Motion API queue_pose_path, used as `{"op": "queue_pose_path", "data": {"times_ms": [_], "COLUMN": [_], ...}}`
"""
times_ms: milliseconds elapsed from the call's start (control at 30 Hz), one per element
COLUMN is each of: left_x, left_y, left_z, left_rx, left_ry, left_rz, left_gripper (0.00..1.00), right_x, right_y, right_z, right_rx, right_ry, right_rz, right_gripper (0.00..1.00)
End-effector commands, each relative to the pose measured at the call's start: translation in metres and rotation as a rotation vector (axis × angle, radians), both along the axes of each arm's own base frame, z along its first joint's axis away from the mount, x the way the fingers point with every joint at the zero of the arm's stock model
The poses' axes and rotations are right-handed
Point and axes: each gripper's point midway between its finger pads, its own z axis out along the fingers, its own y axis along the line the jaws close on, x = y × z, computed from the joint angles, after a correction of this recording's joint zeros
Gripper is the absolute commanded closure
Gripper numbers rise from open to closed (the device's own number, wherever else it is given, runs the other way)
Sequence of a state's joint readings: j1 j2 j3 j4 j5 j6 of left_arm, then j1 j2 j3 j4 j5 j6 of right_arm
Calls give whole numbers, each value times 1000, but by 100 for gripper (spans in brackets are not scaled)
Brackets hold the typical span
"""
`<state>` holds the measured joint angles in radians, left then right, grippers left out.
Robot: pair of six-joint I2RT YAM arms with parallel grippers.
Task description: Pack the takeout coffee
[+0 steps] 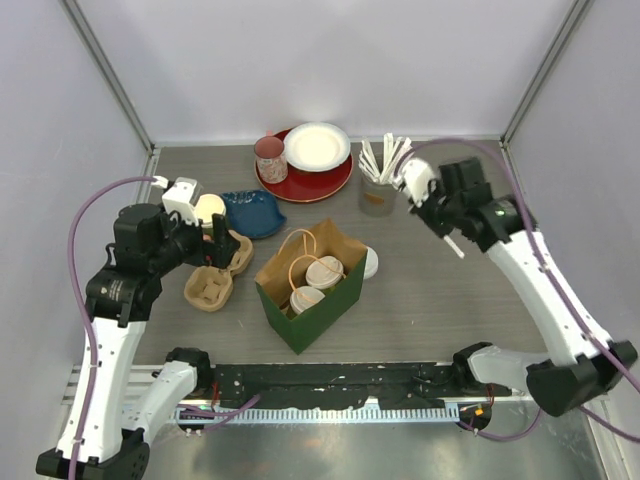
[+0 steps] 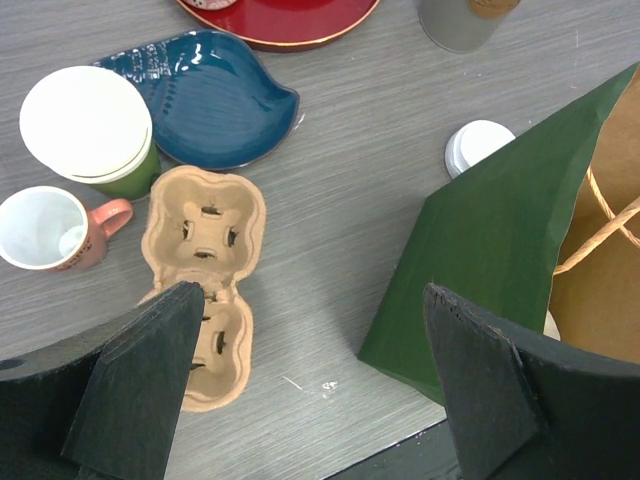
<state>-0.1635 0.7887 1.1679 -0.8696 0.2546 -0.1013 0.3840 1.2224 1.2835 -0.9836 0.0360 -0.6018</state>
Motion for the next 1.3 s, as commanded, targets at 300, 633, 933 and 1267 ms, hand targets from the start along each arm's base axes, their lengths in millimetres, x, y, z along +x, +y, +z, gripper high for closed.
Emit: {"op": "queue_pose_path", "data": {"times_ms": [300, 633, 933, 1267], "left_x": [6, 8, 8, 8], "left_y": [-15, -17, -16, -18], "left_z": [6, 4, 2, 0], "left_rx": [-87, -98, -94, -103], "left_ry": [-3, 5, 9, 14], "left_rz": [-33, -37, -34, -41], "left_gripper": [6, 6, 6, 6], "right_x": [-20, -43, -44, -50], "right_y": [148, 210, 202, 228], "right_z": [262, 209, 165, 134], "right_rx": [1422, 1304, 1173, 1250], "right_ry": [-328, -265, -202, -138], "right_rz": [20, 86, 18, -39], "right_gripper": [99, 99, 99, 99]}}
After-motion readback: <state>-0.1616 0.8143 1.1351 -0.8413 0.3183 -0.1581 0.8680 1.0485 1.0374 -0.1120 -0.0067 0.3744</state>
